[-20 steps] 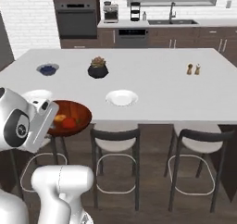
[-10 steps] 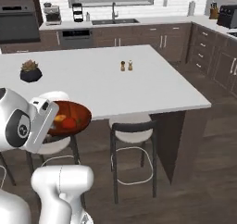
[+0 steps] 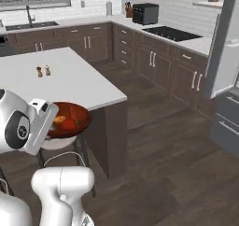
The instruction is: Pick the chicken drumstick and bell pepper from their plates and place them in the bowl. Then put the bowl in the fridge.
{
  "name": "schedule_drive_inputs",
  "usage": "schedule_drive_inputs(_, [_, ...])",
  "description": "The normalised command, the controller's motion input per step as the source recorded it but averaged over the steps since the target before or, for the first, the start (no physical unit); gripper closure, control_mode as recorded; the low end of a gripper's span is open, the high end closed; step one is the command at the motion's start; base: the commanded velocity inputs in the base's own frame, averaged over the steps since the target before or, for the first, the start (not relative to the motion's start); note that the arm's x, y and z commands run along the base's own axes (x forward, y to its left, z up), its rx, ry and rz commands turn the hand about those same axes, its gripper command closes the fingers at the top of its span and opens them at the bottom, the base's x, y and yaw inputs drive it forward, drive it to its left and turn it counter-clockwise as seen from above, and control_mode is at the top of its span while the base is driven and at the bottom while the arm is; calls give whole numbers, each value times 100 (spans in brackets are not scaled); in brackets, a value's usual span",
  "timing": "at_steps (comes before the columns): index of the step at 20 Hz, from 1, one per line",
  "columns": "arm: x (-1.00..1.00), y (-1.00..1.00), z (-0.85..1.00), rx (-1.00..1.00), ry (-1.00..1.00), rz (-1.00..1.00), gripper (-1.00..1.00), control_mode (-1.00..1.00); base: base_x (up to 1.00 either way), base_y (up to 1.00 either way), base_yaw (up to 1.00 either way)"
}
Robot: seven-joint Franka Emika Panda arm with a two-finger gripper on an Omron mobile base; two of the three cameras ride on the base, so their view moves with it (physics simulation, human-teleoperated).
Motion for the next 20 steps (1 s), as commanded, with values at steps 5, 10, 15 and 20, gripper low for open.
schedule_drive_inputs(5, [0, 0, 0, 0, 0, 0, 100, 100, 13, -72, -63])
schedule_drive_inputs(10, [0, 0, 0, 0, 0, 0, 100, 100, 39, -23, -67])
schedule_drive_inputs(15, [0, 0, 0, 0, 0, 0, 100, 100, 81, 17, -59])
schedule_drive_inputs(20, [0, 0, 0, 0, 0, 0, 100, 100, 83, 38, -34])
